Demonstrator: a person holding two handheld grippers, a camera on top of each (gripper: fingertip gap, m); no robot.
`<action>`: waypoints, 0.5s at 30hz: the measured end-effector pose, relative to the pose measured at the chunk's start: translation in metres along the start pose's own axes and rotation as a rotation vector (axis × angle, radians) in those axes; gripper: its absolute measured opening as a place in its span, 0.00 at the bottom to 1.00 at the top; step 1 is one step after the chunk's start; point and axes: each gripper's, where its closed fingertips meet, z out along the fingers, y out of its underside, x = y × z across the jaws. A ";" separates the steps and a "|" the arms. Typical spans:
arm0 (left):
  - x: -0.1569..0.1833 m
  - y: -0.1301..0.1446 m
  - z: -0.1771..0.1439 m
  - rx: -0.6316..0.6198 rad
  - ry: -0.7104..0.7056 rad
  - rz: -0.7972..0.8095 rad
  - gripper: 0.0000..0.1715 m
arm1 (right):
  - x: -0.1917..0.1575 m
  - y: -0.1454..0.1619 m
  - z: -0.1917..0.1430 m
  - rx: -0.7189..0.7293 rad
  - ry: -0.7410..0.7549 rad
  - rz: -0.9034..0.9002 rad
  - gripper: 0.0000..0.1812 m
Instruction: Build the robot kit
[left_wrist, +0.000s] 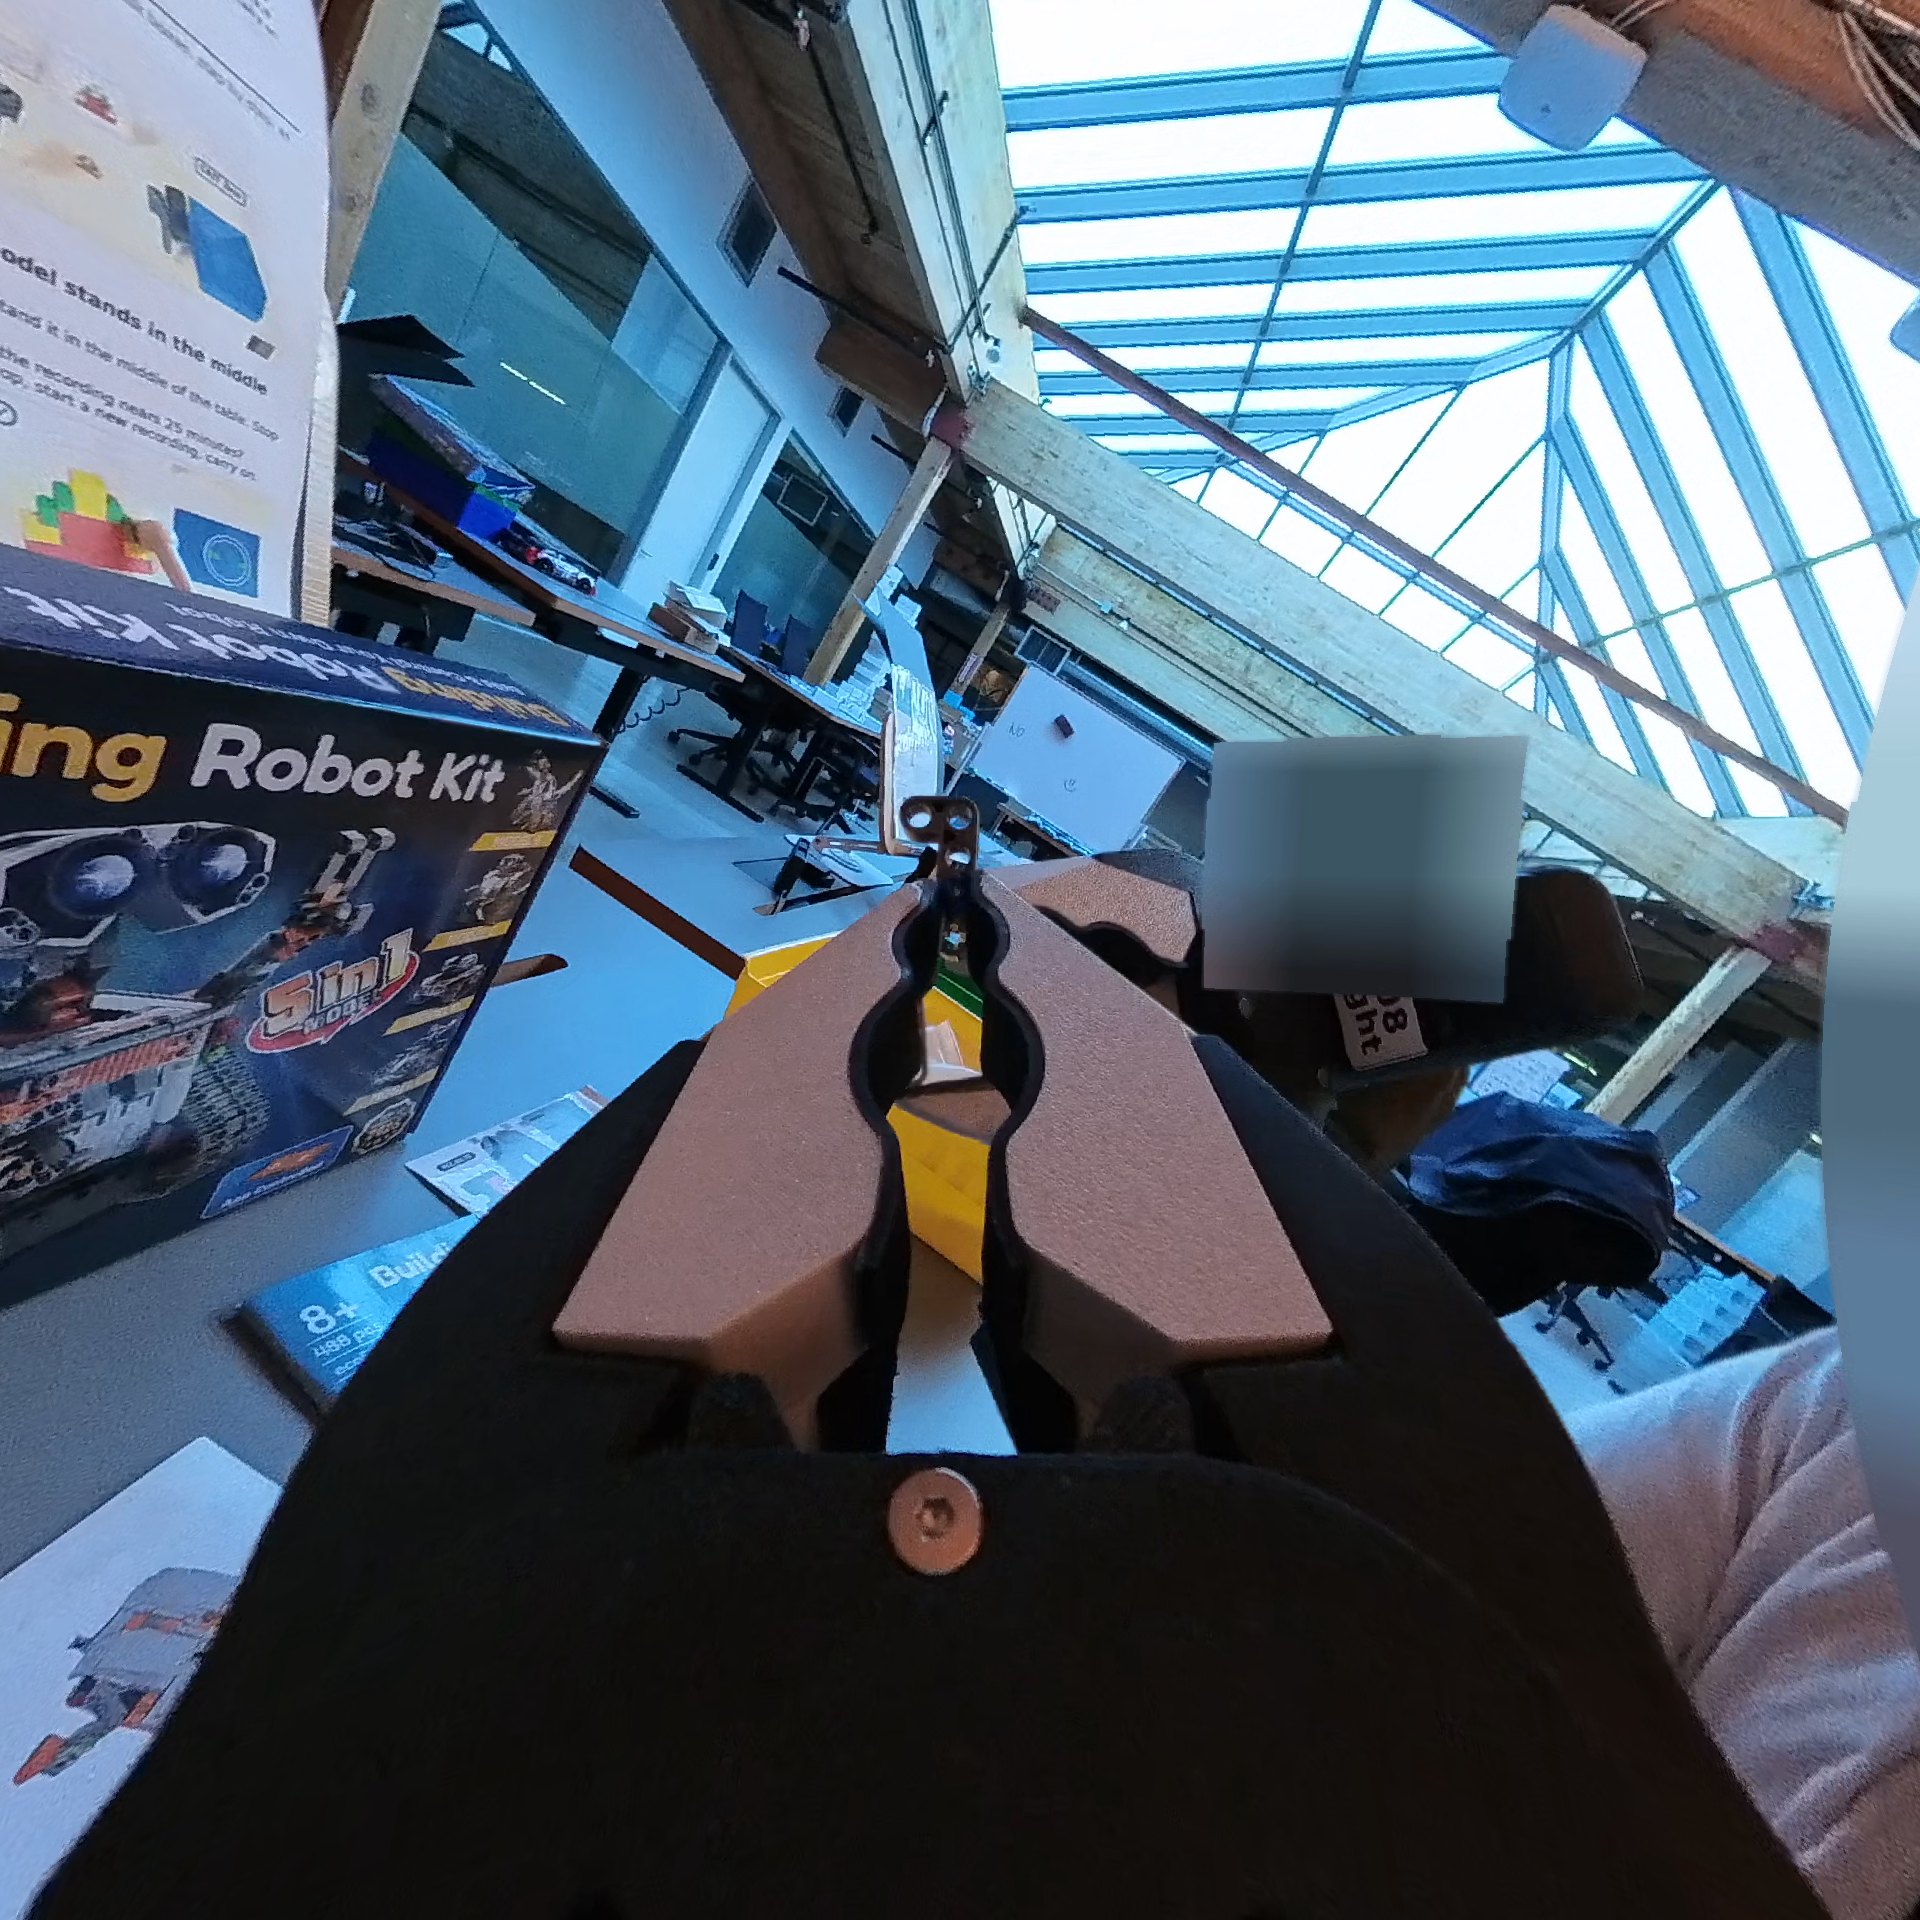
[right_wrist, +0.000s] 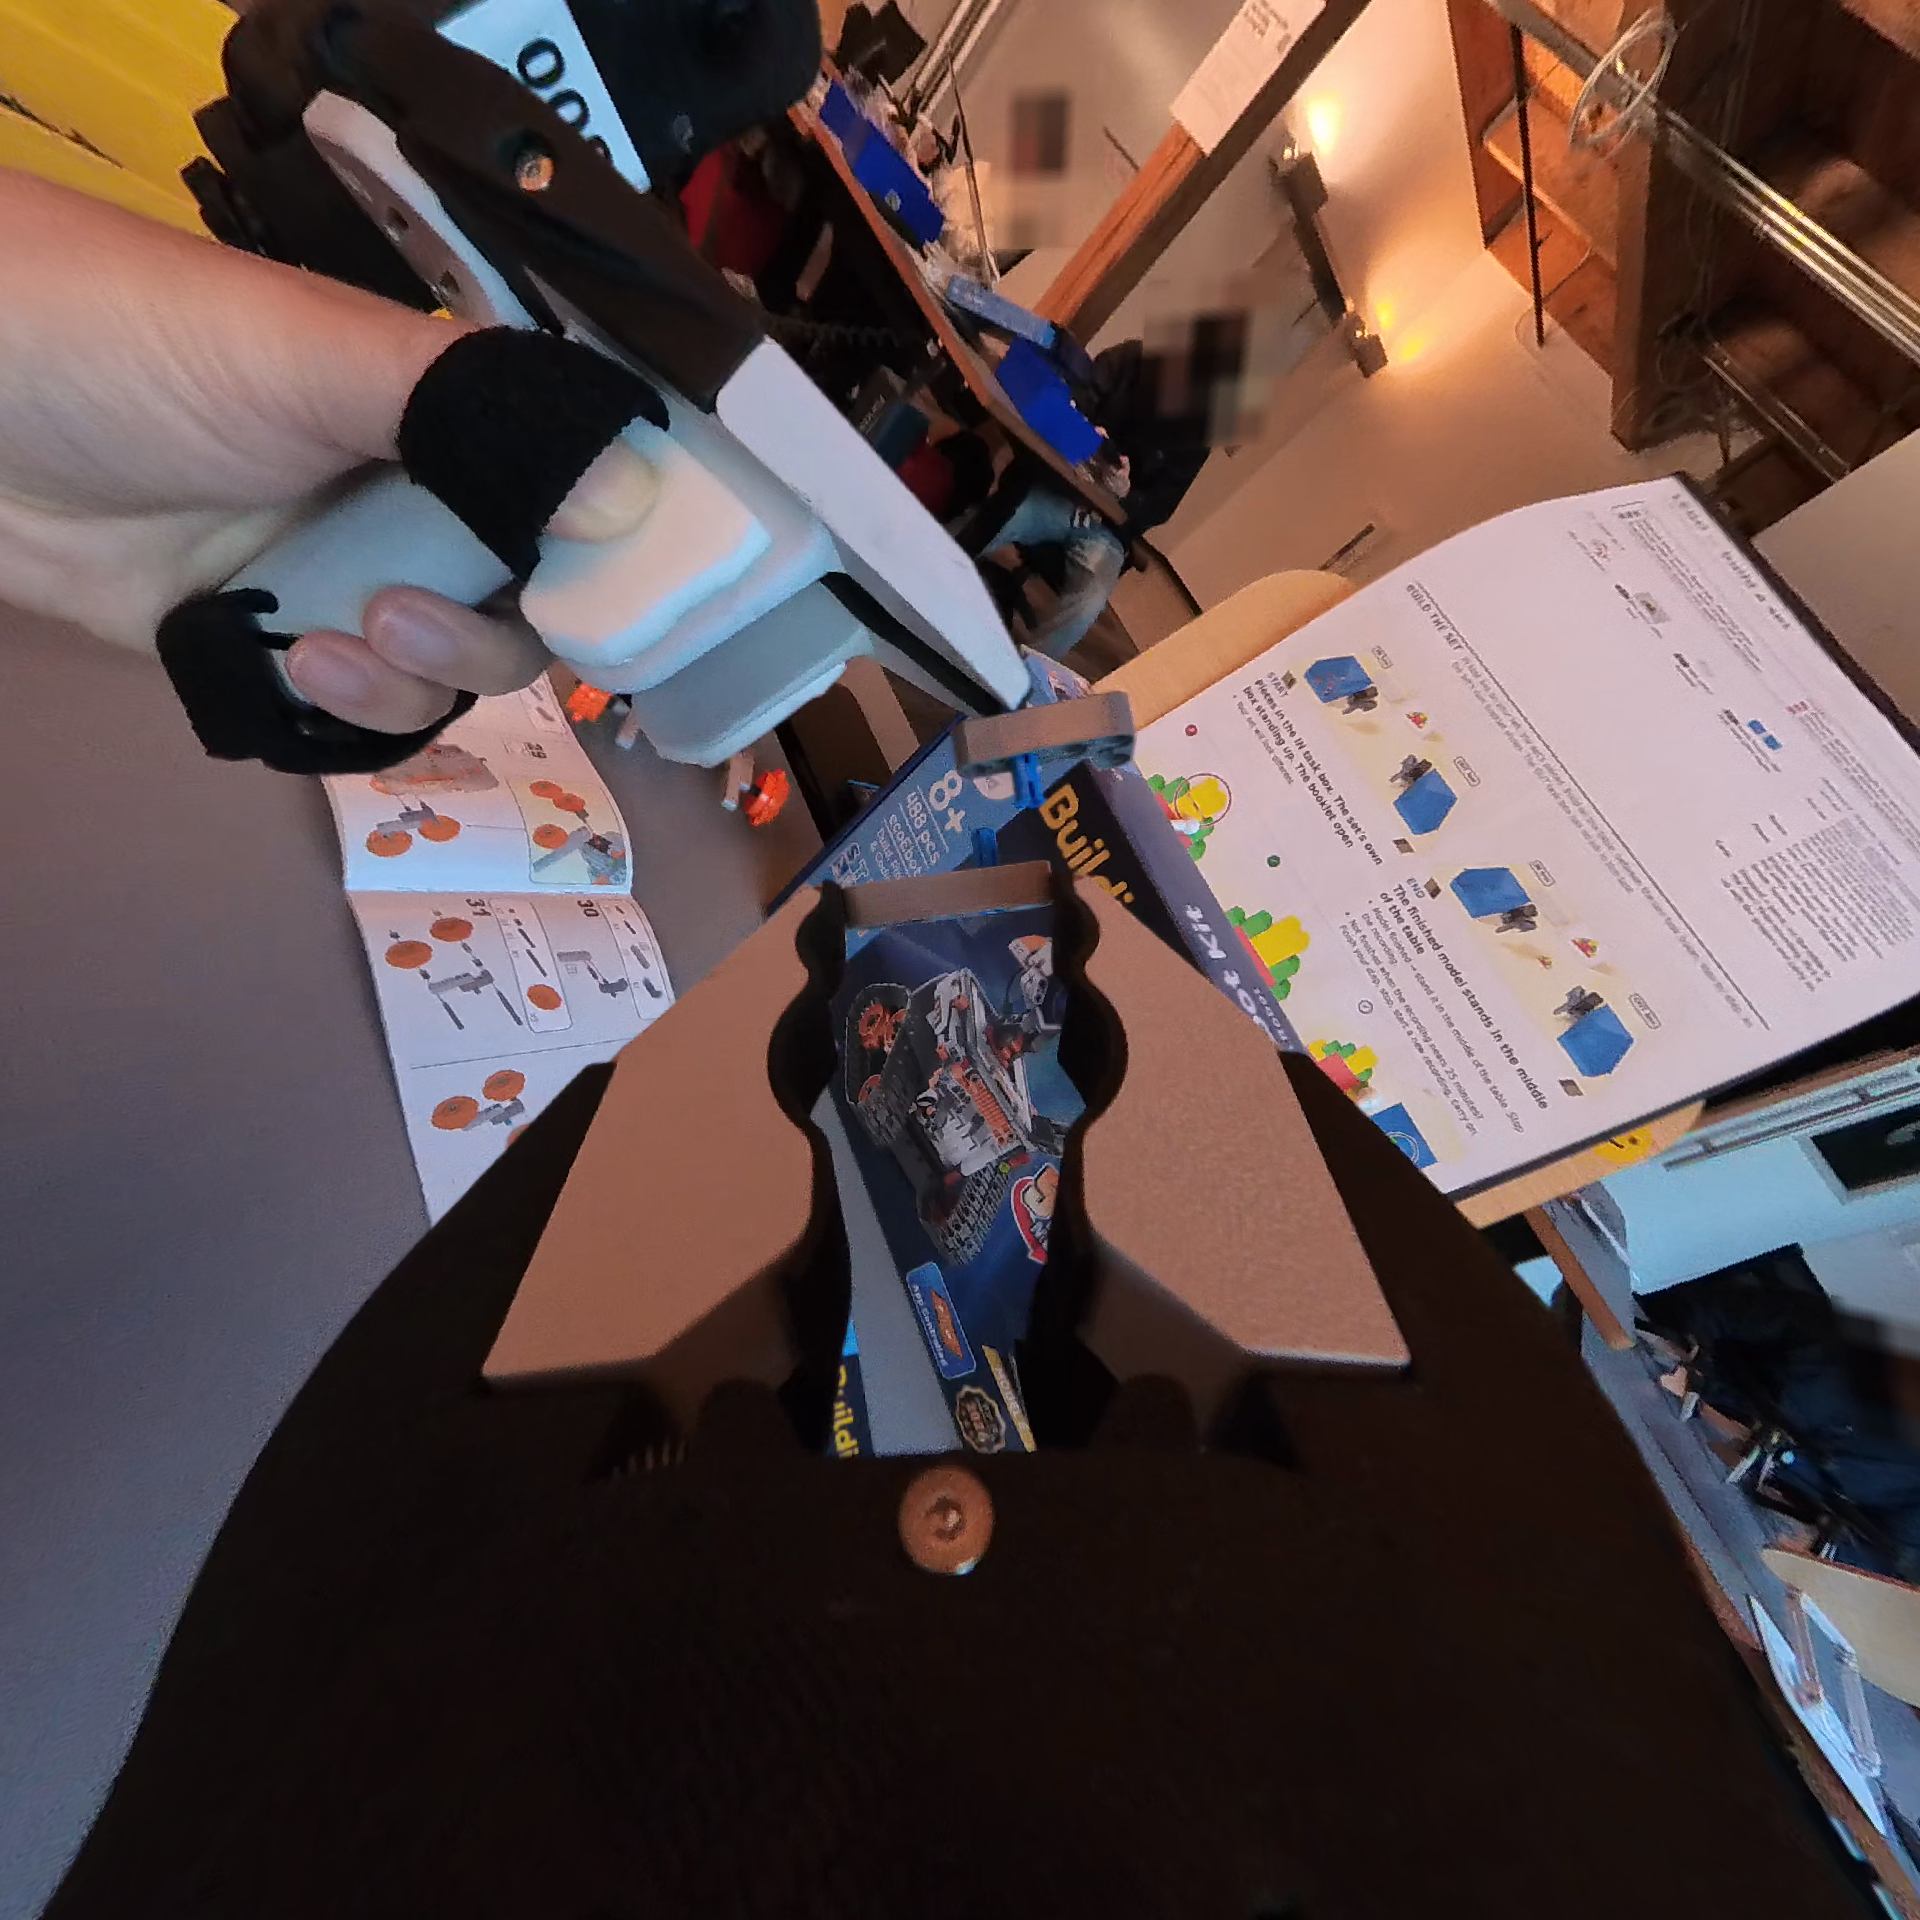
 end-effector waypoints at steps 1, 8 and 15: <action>0.000 0.000 0.000 0.000 0.005 -0.005 0.00 | -0.002 0.000 0.002 -0.003 -0.004 -0.002 0.22; -0.008 0.003 -0.001 -0.020 -0.023 0.026 0.00 | -0.006 -0.004 0.003 -0.024 0.003 -0.035 0.21; -0.010 0.001 -0.003 -0.011 -0.020 0.015 0.00 | -0.002 -0.008 0.004 -0.001 0.019 0.017 0.21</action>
